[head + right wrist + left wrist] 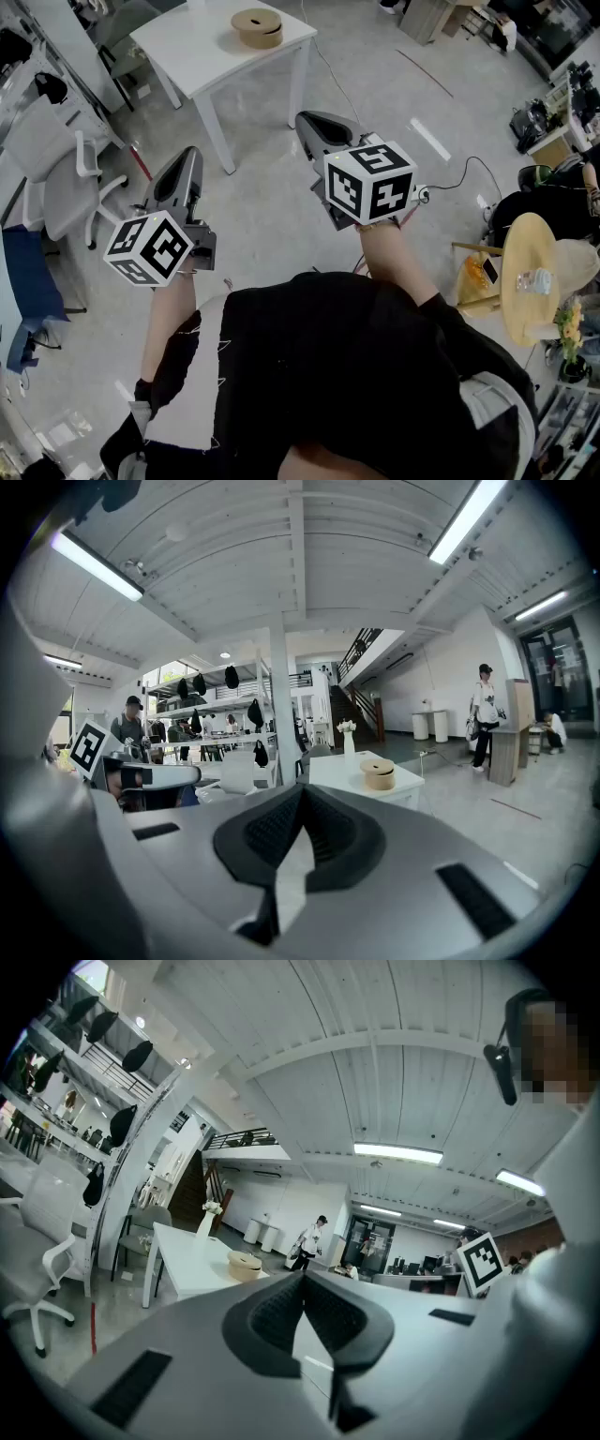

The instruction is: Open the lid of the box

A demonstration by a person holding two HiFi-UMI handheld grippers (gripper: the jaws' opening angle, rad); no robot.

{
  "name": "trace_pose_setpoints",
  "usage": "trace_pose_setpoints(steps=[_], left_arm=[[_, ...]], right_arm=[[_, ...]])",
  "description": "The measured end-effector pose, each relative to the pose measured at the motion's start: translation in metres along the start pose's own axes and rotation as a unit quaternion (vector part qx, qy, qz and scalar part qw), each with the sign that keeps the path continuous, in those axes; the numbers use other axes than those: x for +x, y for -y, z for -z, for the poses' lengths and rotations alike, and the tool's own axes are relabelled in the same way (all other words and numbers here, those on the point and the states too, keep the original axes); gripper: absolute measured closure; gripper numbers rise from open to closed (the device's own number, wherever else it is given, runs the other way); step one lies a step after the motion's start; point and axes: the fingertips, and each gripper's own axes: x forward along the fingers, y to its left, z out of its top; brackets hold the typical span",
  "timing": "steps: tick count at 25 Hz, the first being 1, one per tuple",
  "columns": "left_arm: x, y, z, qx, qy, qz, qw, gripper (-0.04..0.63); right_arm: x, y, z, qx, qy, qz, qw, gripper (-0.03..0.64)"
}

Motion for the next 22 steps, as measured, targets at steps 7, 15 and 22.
trace_pose_setpoints(steps=[7,15,22], left_arm=[[-0.003,-0.014,-0.007,-0.001,0.006,0.009,0.9999,0.584],[-0.005,-0.035,0.006,-0.011,0.009,0.032,0.9994,0.584],[0.007,-0.063,0.024,-0.015,-0.019,0.035,0.9991,0.584]], right_arm=[[0.013,-0.007,0.004,0.007,-0.005,0.01,1.0,0.614],[0.029,-0.011,0.032,0.038,-0.019,0.037,0.998,0.612],[0.062,-0.006,0.059,0.088,-0.038,0.052,0.994,0.615]])
